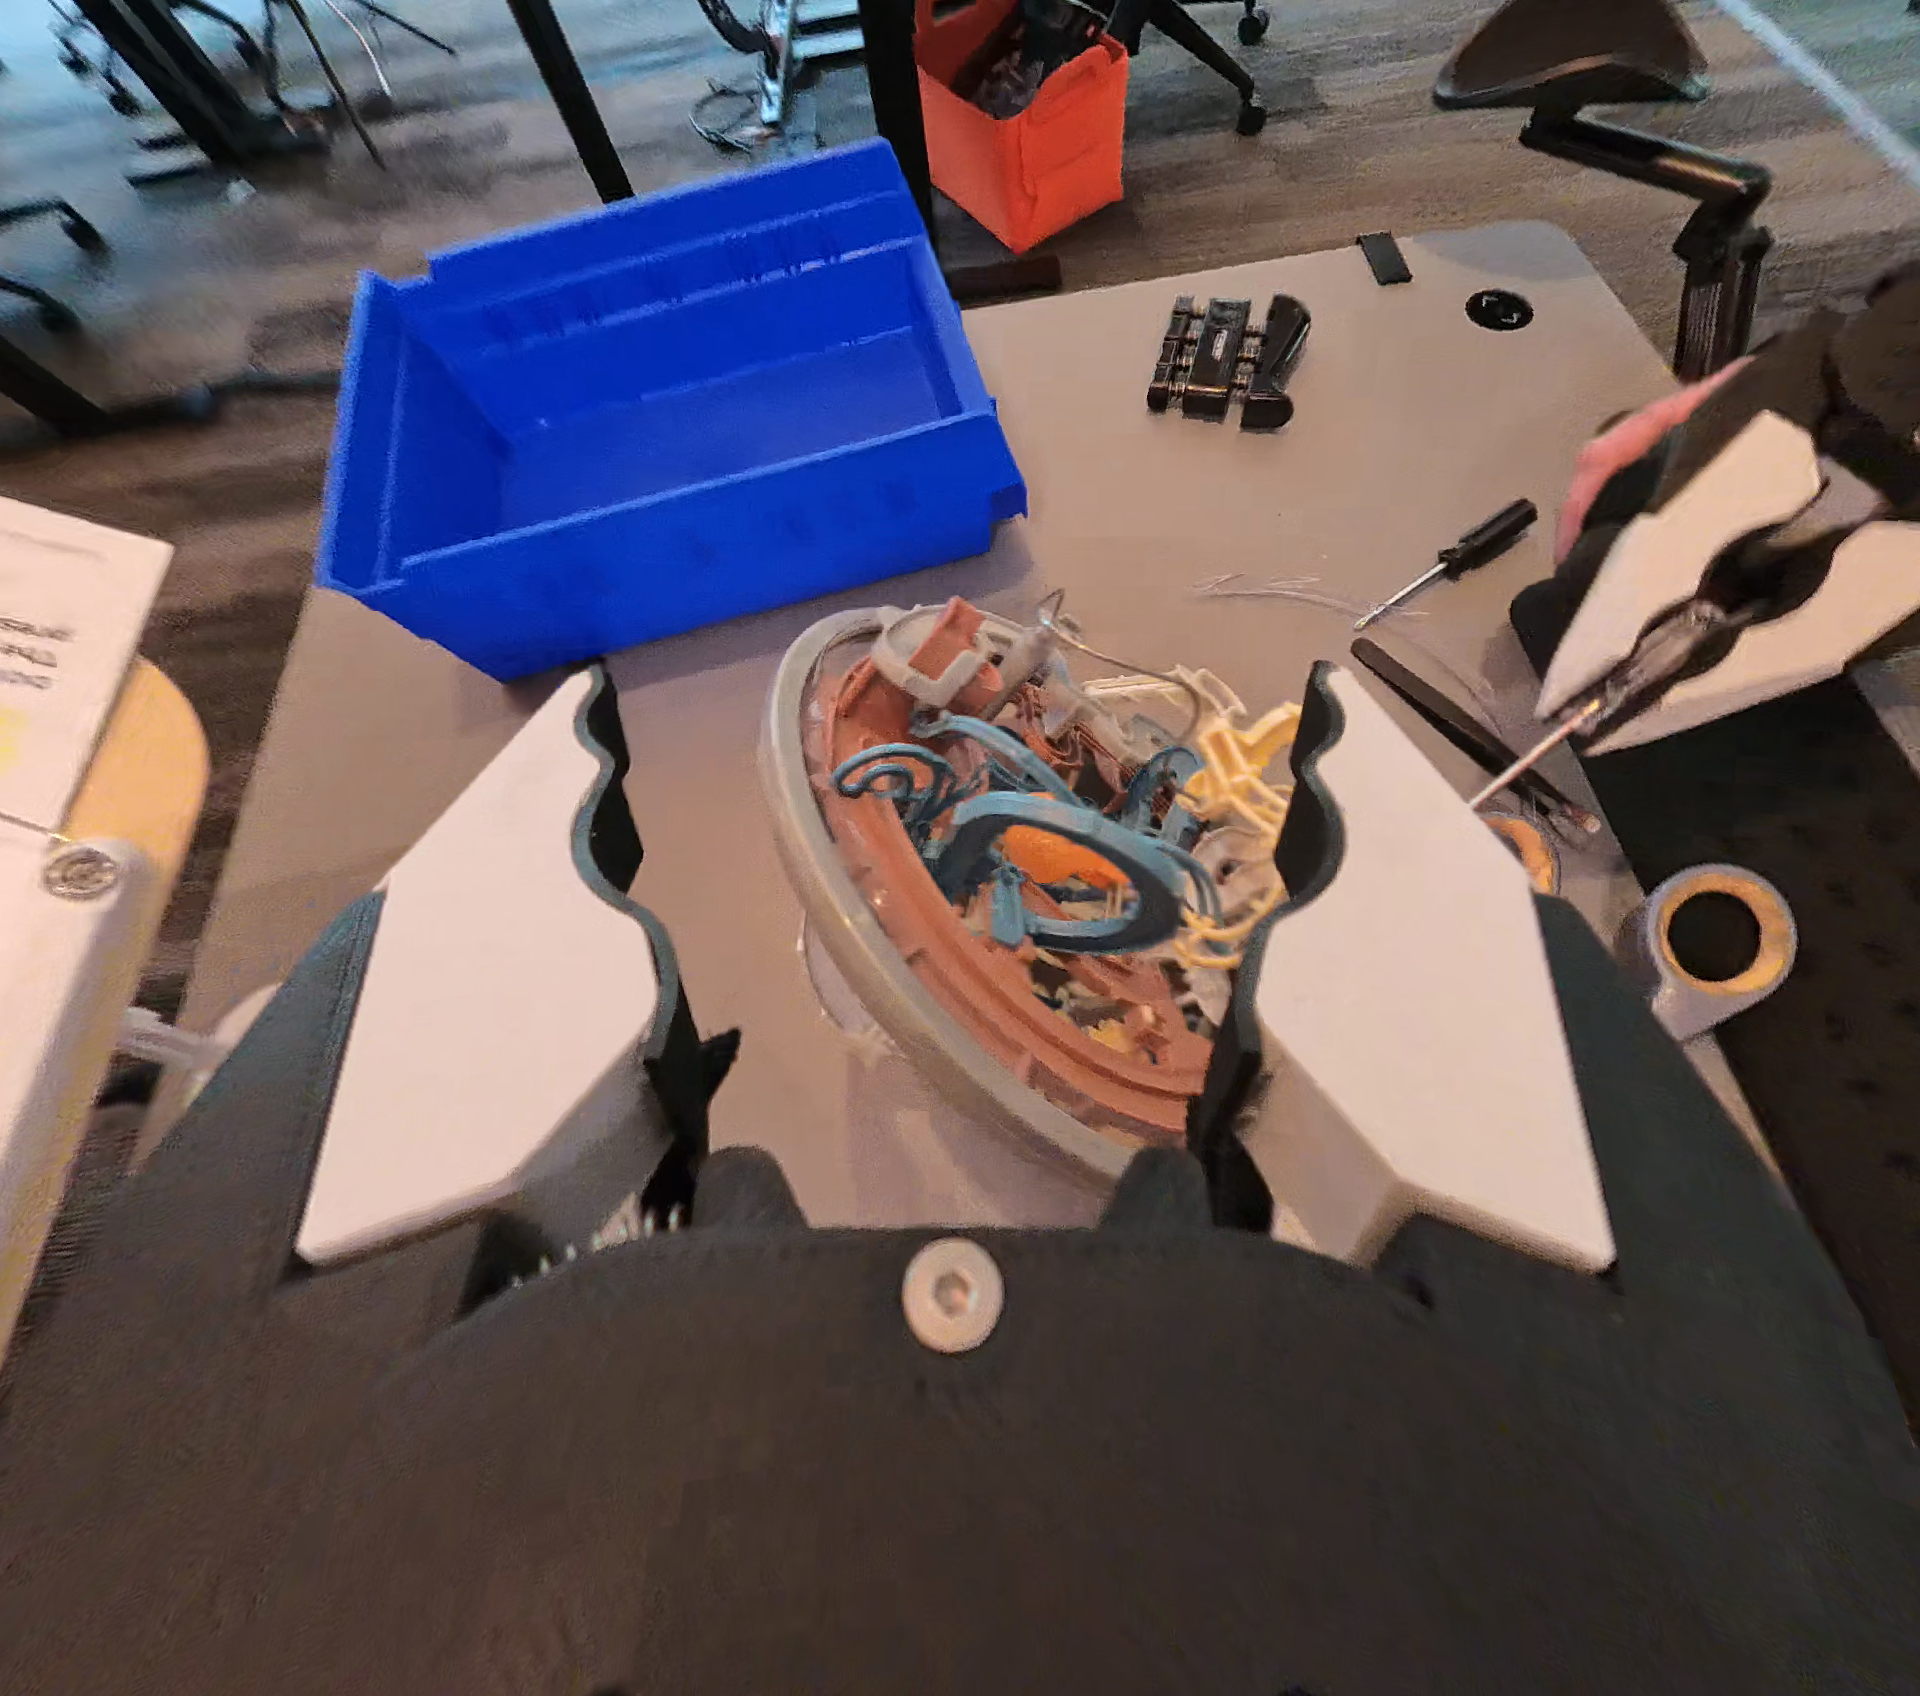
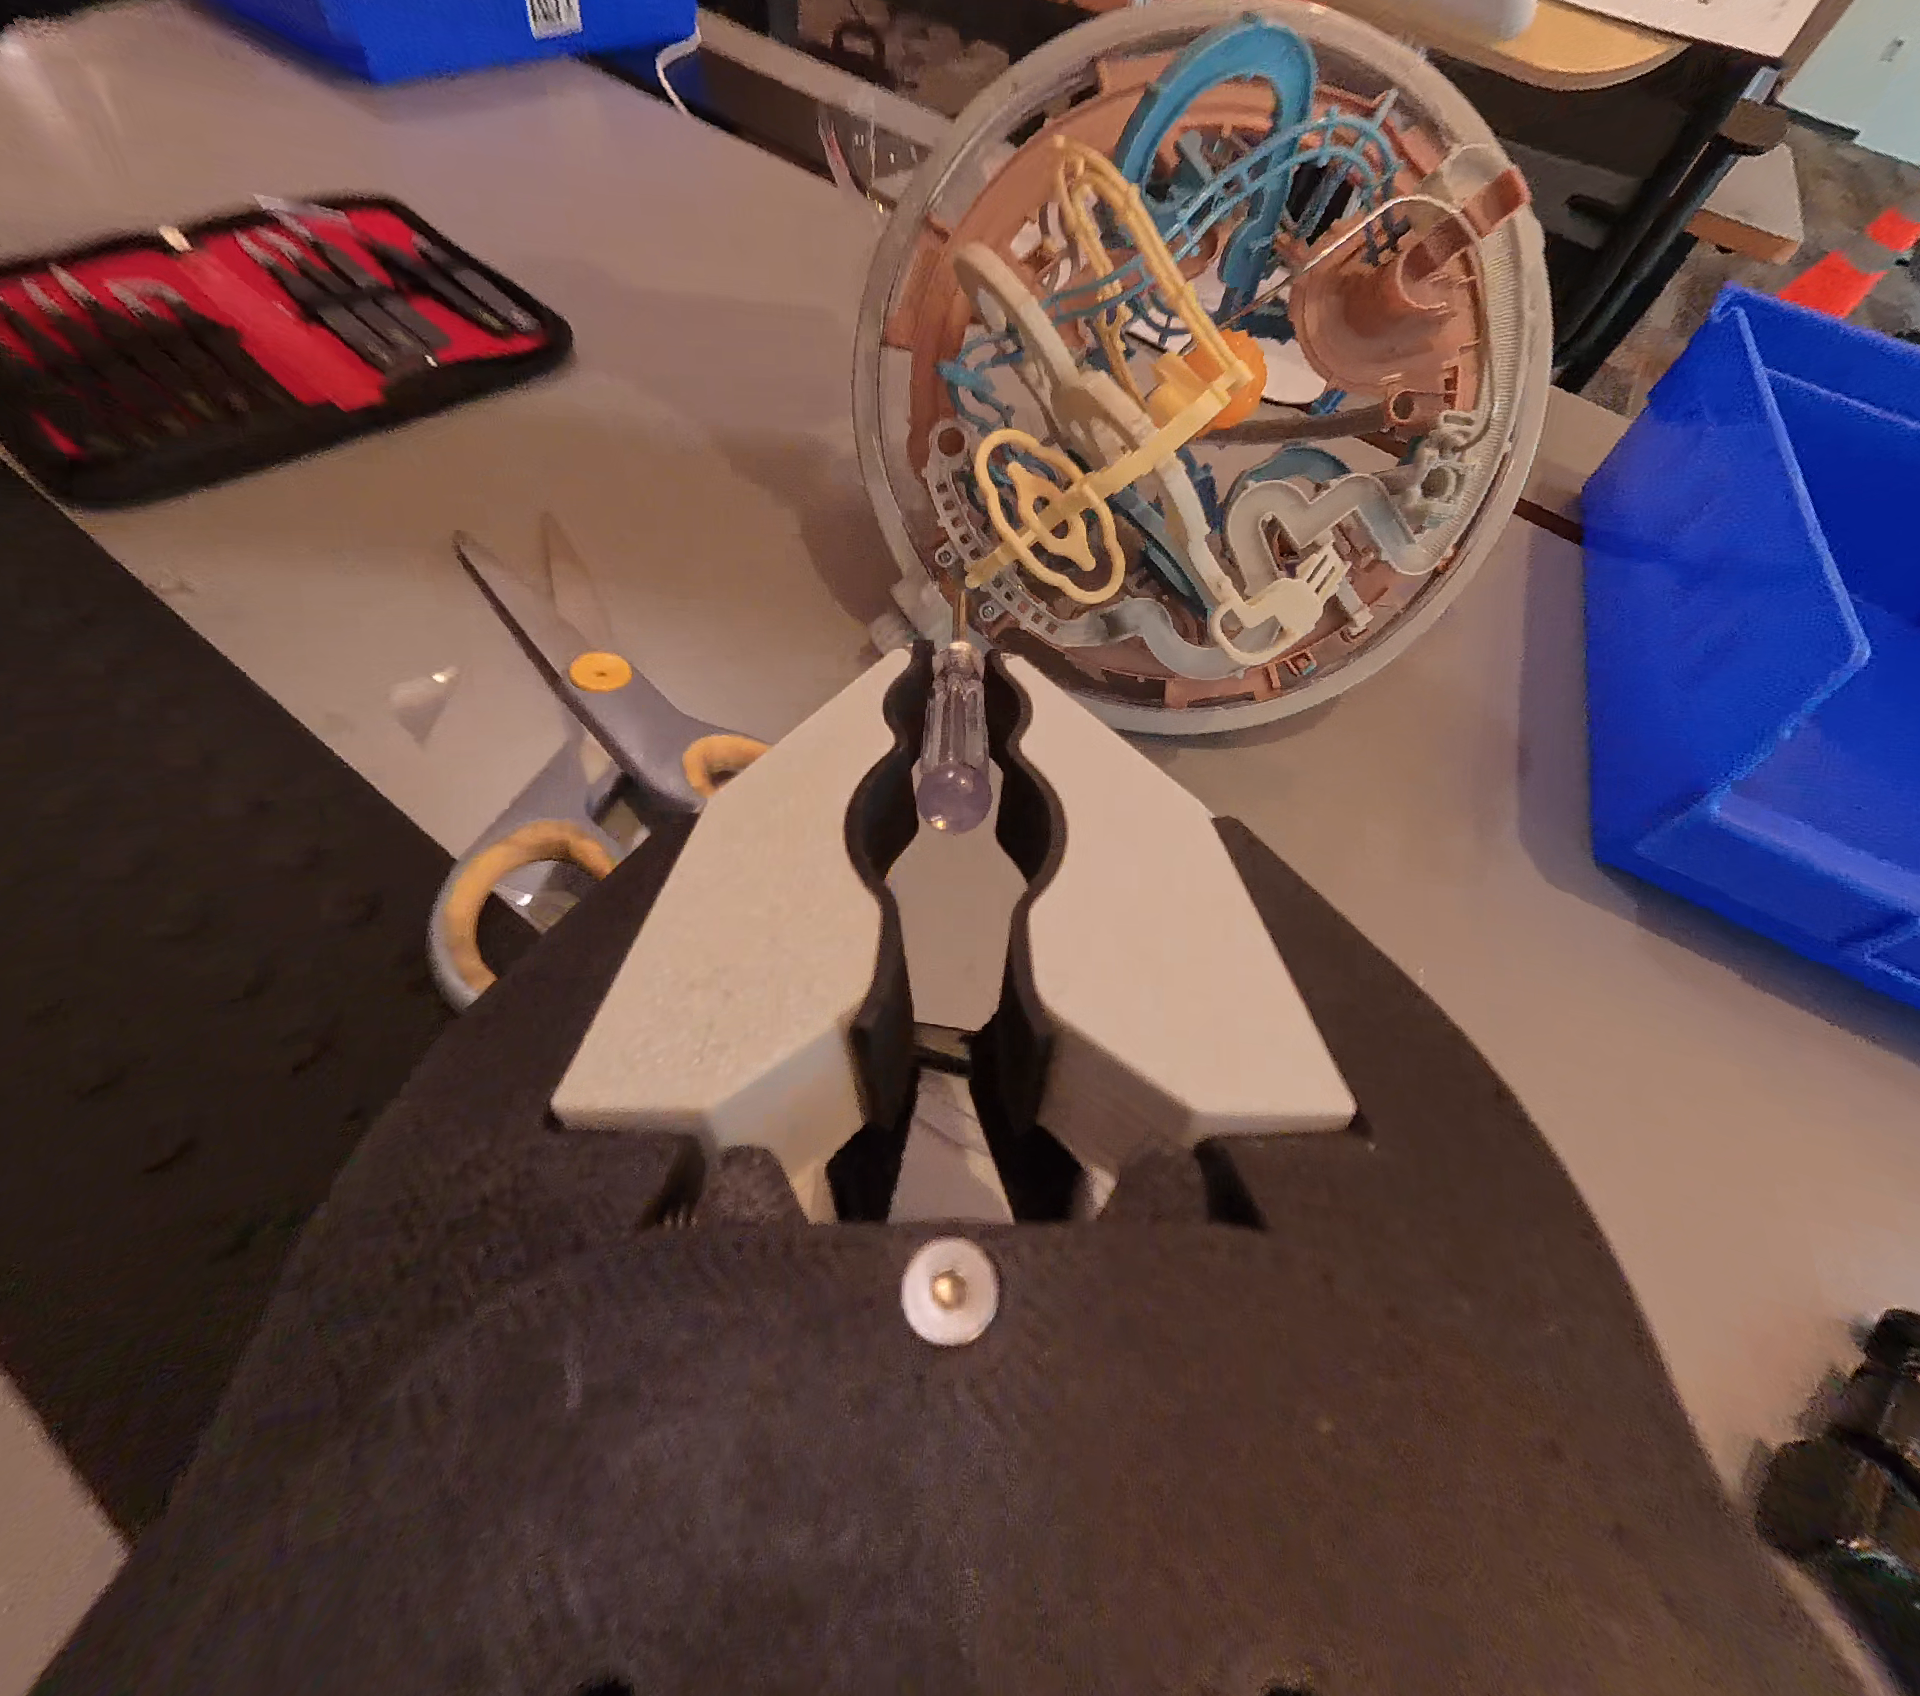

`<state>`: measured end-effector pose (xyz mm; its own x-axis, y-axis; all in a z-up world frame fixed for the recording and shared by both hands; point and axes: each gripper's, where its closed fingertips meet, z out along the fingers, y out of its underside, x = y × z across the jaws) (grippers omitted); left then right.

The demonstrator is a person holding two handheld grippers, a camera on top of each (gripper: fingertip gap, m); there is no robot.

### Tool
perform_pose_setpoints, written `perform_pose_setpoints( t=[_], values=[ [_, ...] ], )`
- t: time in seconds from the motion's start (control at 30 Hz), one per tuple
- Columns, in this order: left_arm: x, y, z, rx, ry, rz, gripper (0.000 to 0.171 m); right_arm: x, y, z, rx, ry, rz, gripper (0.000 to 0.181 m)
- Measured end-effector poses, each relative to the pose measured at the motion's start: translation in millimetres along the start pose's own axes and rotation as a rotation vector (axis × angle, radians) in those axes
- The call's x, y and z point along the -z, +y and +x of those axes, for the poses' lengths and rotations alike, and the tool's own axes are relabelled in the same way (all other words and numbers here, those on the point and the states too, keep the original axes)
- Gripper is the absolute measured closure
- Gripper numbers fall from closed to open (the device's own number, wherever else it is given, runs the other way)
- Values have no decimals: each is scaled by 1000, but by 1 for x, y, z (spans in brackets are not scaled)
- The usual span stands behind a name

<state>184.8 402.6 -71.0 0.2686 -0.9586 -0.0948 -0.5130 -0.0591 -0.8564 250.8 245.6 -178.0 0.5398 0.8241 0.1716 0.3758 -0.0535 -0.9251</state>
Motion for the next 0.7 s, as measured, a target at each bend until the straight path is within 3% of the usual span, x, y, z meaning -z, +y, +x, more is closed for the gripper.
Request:
perform_pose_setpoints(
  t=[0.17,0.4,0.7],
  values=[
    [-27,4,-5,182,178,-22,49,-24,11,-1,33,8,-63,174],
    [-58,41,-2,171,252,-195,56,-44,20,6,7,14,-100,174],
    [-62,47,7,148,286,-200,52,-49,28,12,2,29,-136,174]
  ],
)
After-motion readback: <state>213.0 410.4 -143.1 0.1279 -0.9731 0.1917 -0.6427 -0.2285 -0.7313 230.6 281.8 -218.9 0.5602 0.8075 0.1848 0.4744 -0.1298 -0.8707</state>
